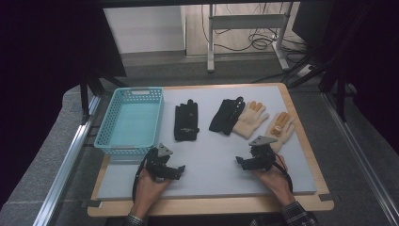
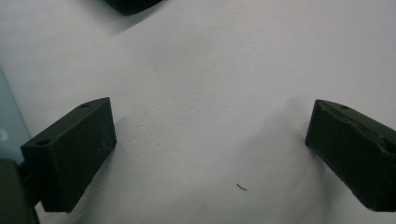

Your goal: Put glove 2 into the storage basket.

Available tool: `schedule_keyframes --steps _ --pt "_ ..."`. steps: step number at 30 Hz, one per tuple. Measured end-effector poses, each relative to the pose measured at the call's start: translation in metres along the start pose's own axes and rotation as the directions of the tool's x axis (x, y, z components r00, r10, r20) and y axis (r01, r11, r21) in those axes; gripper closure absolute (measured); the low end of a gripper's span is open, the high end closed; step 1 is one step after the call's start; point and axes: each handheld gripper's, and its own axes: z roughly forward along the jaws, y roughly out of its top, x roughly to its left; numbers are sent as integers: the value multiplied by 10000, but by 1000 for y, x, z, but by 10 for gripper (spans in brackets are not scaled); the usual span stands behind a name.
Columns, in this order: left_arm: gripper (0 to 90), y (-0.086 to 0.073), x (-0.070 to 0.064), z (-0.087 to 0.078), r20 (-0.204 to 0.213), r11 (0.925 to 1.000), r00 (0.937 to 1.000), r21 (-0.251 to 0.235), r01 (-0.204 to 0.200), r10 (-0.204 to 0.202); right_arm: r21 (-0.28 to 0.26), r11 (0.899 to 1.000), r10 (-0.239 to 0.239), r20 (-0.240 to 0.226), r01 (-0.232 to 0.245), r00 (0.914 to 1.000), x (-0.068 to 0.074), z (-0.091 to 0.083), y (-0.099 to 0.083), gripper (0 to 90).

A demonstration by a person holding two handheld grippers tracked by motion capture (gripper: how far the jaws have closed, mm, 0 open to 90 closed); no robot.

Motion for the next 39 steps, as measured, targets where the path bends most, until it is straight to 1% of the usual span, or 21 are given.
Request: schedule_keyframes --steps 12,15,19,22,26,30,33,37,39 --pt "22 0 0 0 -4 10000 10000 -6 -3 3 13 10000 70 -80 -70 9999 -2 -1 2 155" --pt "22 0 0 0 -3 10000 10000 -9 -1 1 61 9999 127 -315 -125 9994 -3 -2 4 192" --pt "22 0 0 0 -3 10000 10000 -7 -1 1 -54 9997 249 -523 -252 9983 -7 -3 10 217" --pt "22 0 0 0 -2 10000 10000 -9 0 0 -120 9995 275 -573 -283 9980 -10 -2 18 228" --pt "22 0 0 0 0 10000 10000 -7 2 -2 -266 9990 335 -503 -349 9982 -15 0 32 241" --pt "22 0 0 0 0 10000 10000 -6 3 -3 -318 9970 687 -667 -709 9954 -22 4 47 258" --pt "22 0 0 0 5 10000 10000 -6 7 -7 -358 9957 825 -792 -855 9934 -26 10 57 261" --pt "22 0 0 0 5 10000 10000 -5 5 -5 -361 9962 775 -621 -799 9951 -30 20 70 260" --pt "22 0 0 0 6 10000 10000 -6 5 -5 -350 9964 755 -466 -772 9961 -33 25 77 260"
